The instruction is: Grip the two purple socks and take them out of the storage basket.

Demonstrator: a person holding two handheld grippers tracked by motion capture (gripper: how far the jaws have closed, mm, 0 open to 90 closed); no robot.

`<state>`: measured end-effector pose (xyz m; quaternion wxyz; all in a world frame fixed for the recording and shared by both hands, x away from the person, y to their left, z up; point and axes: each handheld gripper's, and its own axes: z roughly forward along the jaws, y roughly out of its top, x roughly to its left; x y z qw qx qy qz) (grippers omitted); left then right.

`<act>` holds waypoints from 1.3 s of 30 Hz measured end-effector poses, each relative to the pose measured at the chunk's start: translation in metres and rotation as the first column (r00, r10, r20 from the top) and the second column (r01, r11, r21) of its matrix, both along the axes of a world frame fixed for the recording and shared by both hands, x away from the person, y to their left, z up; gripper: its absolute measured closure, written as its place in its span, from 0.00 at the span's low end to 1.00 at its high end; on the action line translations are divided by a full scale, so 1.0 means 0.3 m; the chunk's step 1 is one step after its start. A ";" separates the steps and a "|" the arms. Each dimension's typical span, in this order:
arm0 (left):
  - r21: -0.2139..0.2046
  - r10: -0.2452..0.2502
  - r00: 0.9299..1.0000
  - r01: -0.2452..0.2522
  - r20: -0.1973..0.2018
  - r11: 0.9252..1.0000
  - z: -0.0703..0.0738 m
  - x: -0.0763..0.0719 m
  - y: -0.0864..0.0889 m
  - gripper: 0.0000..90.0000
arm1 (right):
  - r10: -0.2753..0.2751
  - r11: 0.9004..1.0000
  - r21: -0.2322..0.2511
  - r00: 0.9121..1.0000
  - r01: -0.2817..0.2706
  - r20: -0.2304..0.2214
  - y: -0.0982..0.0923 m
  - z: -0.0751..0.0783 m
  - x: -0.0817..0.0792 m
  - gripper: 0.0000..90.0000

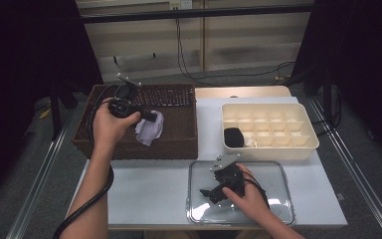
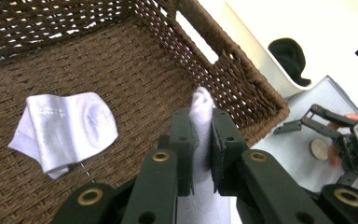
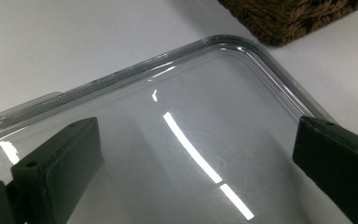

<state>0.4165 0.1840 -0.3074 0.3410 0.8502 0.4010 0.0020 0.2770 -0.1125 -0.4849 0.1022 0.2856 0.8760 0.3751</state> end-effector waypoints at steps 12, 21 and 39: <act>-0.008 -0.044 0.999 0.044 0.008 0.999 -0.023 -0.065 -0.012 0.90 | -0.002 1.000 -0.001 1.000 0.002 -0.001 0.000 0.000 -0.001 0.01; -0.008 -0.072 0.997 0.072 0.013 0.997 -0.046 -0.098 -0.027 0.90 | 0.003 1.000 0.000 1.000 -0.003 -0.004 -0.001 0.000 0.000 0.01; -0.032 -0.109 0.994 0.109 -0.006 0.994 -0.131 -0.174 -0.059 0.88 | 0.001 1.000 -0.001 1.000 -0.001 -0.007 -0.001 0.001 -0.001 0.01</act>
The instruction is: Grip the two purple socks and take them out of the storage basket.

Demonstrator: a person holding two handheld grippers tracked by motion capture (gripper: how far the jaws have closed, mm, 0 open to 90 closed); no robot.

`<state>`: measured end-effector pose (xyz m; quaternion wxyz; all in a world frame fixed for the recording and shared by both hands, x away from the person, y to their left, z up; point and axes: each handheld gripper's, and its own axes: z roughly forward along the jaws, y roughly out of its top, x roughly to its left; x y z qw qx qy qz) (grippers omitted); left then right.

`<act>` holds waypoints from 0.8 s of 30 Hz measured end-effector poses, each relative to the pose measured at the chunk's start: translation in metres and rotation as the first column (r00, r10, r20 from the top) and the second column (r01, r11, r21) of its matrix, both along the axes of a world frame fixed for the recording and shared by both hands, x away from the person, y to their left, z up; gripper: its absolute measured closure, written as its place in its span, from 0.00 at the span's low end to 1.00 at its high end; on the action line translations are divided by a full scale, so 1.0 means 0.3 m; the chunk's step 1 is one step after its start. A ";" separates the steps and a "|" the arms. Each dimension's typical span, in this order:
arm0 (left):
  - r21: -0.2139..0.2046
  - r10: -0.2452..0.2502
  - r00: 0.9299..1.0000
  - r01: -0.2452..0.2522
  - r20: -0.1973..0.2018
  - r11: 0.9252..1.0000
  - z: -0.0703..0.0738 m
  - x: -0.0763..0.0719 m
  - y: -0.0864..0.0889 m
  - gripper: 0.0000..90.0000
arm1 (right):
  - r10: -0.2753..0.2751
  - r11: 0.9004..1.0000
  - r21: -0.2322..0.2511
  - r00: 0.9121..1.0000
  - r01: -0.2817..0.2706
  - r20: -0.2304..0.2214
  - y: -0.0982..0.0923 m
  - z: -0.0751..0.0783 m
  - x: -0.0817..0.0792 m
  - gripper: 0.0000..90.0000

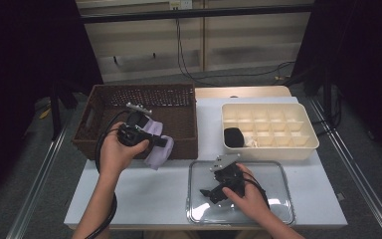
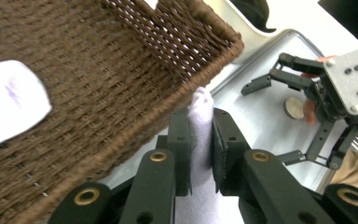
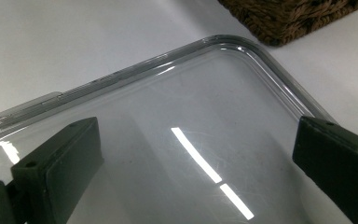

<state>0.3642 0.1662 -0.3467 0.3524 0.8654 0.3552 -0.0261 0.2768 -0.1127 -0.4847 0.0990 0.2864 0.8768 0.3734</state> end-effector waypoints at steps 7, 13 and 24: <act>-0.001 0.014 0.999 -0.013 0.047 1.000 -0.008 -0.006 -0.011 0.62 | 0.000 1.000 0.000 1.000 0.000 0.000 0.000 0.000 0.000 0.01; 0.004 0.064 0.993 -0.064 0.095 0.998 0.015 0.022 0.001 0.47 | 0.000 1.000 0.000 1.000 0.000 0.000 0.000 0.000 0.000 0.01; 0.039 0.158 0.975 -0.166 0.159 0.985 -0.013 0.156 0.031 0.25 | 0.001 1.000 0.000 1.000 -0.001 -0.001 0.000 0.000 0.000 0.01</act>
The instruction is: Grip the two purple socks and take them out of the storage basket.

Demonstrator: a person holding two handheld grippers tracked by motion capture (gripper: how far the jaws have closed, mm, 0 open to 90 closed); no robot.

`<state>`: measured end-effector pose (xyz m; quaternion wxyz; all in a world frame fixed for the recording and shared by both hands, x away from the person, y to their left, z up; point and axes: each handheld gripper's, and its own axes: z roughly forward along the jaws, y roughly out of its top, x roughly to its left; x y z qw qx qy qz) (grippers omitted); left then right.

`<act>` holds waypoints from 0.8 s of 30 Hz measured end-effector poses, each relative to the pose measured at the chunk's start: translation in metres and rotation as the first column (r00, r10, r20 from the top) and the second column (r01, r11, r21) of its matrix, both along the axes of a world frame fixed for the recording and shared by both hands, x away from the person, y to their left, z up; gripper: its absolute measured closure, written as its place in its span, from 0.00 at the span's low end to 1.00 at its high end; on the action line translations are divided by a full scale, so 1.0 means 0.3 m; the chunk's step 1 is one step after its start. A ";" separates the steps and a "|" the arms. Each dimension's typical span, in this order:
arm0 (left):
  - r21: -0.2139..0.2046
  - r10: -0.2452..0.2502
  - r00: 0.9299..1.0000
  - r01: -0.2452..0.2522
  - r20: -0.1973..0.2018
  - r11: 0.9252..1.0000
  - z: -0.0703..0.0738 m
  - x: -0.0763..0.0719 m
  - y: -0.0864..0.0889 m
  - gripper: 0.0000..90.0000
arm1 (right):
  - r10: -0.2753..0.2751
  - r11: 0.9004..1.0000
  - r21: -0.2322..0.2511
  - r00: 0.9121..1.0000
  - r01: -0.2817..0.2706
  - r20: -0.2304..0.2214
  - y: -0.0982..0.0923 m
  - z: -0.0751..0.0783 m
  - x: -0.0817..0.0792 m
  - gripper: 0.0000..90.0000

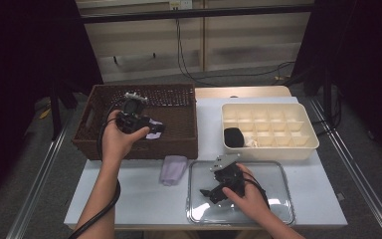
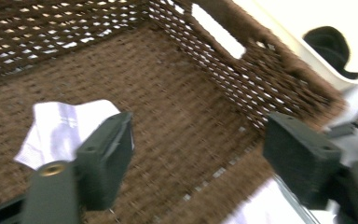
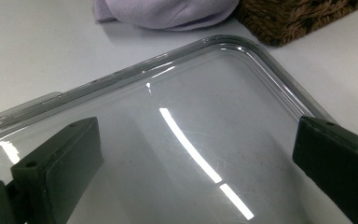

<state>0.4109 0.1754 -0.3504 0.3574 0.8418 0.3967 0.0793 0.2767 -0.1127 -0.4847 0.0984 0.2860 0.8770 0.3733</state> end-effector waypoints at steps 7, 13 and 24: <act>-0.010 0.045 0.999 -0.045 -0.001 0.999 -0.027 0.059 0.012 0.17 | -0.001 1.000 0.000 1.000 0.001 -0.001 0.000 0.000 0.000 0.01; 0.001 0.067 0.998 -0.067 0.008 0.998 -0.046 0.096 0.033 0.15 | -0.001 1.000 0.000 1.000 0.001 0.000 0.000 0.000 0.000 0.01; 0.026 0.110 0.994 -0.110 0.012 0.994 -0.065 0.156 0.067 0.14 | -0.003 1.000 0.002 1.000 0.003 -0.002 0.001 0.000 -0.001 0.01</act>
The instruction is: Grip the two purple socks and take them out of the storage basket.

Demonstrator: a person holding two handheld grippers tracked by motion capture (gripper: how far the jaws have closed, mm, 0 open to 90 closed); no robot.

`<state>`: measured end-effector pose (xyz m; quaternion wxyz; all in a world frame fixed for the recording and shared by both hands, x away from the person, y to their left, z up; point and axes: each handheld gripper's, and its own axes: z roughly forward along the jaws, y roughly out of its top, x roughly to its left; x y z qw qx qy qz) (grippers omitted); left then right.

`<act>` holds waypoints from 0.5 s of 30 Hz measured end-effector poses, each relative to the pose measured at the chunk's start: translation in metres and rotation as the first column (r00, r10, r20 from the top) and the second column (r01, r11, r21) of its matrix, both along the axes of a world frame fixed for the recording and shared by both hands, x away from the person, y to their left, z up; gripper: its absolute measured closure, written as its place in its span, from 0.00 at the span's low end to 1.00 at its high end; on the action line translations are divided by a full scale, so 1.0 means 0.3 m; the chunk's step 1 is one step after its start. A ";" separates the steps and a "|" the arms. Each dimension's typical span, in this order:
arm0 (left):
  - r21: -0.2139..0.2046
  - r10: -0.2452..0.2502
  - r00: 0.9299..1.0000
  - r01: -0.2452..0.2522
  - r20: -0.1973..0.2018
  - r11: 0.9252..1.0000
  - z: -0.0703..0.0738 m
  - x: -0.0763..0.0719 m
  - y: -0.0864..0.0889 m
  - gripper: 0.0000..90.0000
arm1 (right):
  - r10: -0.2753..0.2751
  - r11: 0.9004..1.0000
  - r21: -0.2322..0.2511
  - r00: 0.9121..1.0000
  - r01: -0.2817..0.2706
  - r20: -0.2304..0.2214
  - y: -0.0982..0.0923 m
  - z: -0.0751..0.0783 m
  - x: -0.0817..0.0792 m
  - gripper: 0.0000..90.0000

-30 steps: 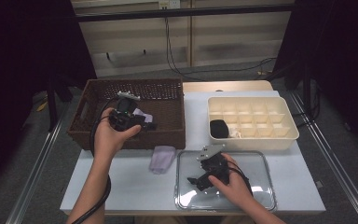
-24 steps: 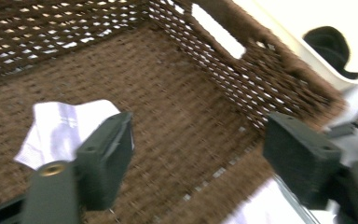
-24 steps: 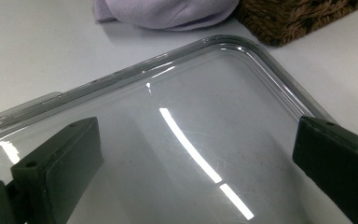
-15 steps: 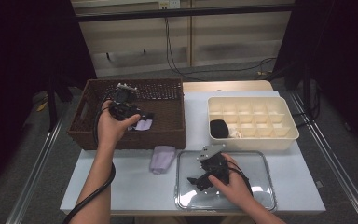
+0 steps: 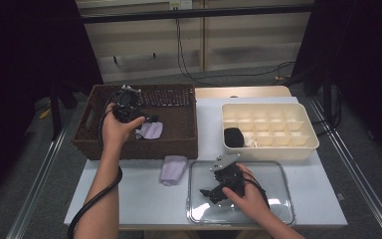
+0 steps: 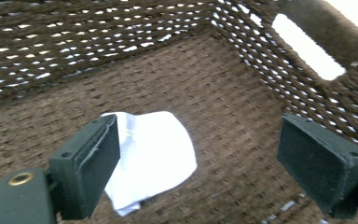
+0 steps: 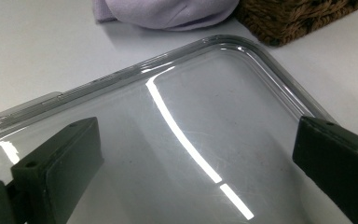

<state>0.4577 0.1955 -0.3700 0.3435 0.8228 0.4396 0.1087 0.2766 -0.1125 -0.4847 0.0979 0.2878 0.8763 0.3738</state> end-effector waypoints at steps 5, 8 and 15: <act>0.025 0.003 1.000 -0.002 -0.020 1.000 -0.026 0.033 0.009 0.14 | 0.000 1.000 0.000 1.000 0.000 0.000 0.000 0.000 0.000 0.01; 0.026 0.006 1.000 -0.005 -0.029 1.000 -0.036 0.047 0.007 0.14 | 0.002 1.000 0.000 1.000 -0.002 0.003 0.000 0.000 0.001 0.01; 0.036 0.011 0.999 -0.009 -0.043 0.999 -0.049 0.075 0.006 0.14 | 0.002 1.000 -0.001 1.000 -0.002 0.008 -0.001 0.000 0.001 0.01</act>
